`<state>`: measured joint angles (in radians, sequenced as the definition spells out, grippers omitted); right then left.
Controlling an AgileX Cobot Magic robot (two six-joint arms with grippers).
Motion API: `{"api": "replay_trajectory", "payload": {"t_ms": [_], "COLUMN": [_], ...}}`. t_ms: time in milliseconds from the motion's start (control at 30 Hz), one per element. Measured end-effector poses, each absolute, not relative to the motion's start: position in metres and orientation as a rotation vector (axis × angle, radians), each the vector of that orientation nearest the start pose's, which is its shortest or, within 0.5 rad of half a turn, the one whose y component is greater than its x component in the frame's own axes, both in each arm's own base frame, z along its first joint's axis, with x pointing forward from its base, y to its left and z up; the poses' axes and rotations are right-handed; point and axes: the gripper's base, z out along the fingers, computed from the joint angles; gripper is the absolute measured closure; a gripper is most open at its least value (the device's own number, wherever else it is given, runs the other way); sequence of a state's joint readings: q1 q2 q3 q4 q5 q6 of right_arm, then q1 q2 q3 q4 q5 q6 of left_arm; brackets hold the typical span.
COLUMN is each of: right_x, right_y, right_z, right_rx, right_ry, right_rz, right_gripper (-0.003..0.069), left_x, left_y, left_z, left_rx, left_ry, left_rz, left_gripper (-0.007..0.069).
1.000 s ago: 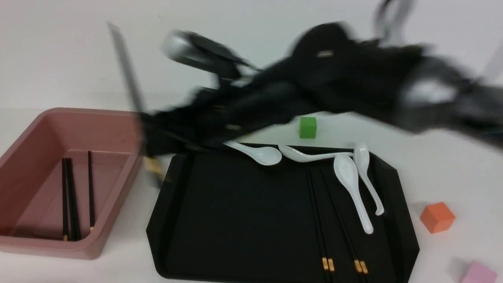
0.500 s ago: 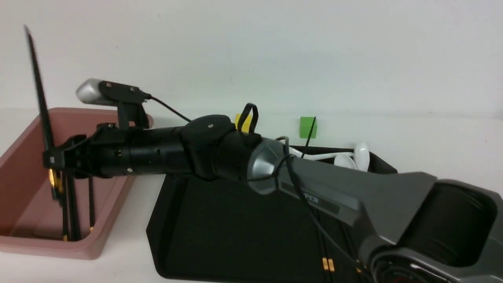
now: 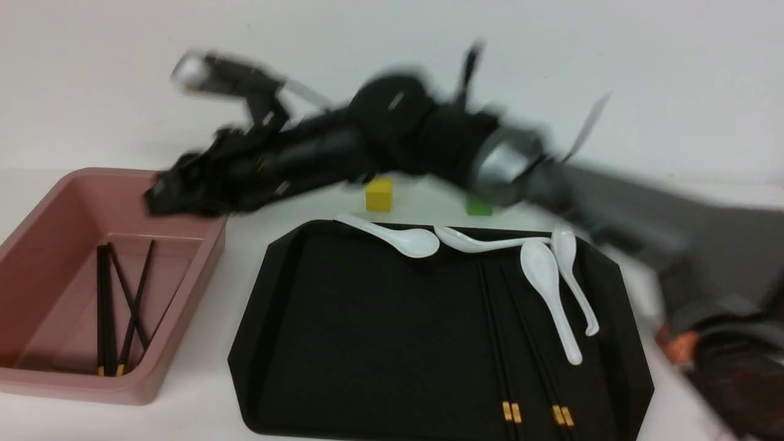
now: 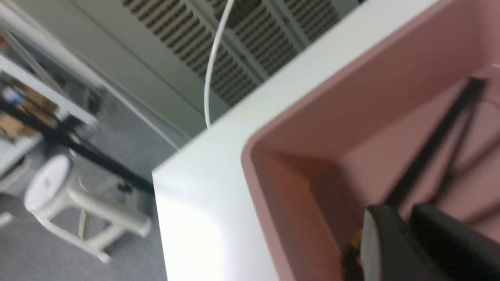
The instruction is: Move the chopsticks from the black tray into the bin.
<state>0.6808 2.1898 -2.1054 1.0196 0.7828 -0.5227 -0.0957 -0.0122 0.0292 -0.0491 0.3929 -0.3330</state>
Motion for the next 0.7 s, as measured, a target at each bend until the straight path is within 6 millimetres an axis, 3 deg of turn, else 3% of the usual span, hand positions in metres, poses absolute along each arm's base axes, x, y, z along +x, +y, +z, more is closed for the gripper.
{"api": "replay_trajectory", "payload": {"t_ms": [67, 200, 300, 400, 567, 700], "right_x": [0.359, 0.344, 0.32, 0.297, 0.232, 0.173], "right_y": [0.342, 0.278, 0.227, 0.192, 0.139, 0.104], "right_z": [0.344, 0.407, 0.449, 0.478, 0.529, 0.54], "right_rx": [-0.816, -0.793, -0.761, -0.704, -0.595, -0.571], "right_ry": [2.077, 2.151, 2.216, 2.226, 2.116, 2.061], "right_rz": [1.199, 1.018, 0.855, 0.7, 0.494, 0.444], "right_gripper": [0.0597, 0.0652, 0.0658, 0.0658, 0.0658, 0.0657], "left_x": [0.052, 0.052, 0.052, 0.052, 0.052, 0.052], "left_y": [-0.007, -0.007, -0.007, -0.007, -0.007, -0.007], "left_z": [0.169, 0.169, 0.169, 0.169, 0.169, 0.169], "left_rx": [-0.256, -0.256, -0.256, -0.256, -0.256, -0.256], "left_ry": [1.89, 1.89, 1.89, 1.89, 1.89, 1.89], "left_rz": [-0.34, -0.34, -0.34, -0.34, -0.34, -0.34], "left_gripper": [0.048, 0.048, 0.048, 0.048, 0.048, 0.048]}}
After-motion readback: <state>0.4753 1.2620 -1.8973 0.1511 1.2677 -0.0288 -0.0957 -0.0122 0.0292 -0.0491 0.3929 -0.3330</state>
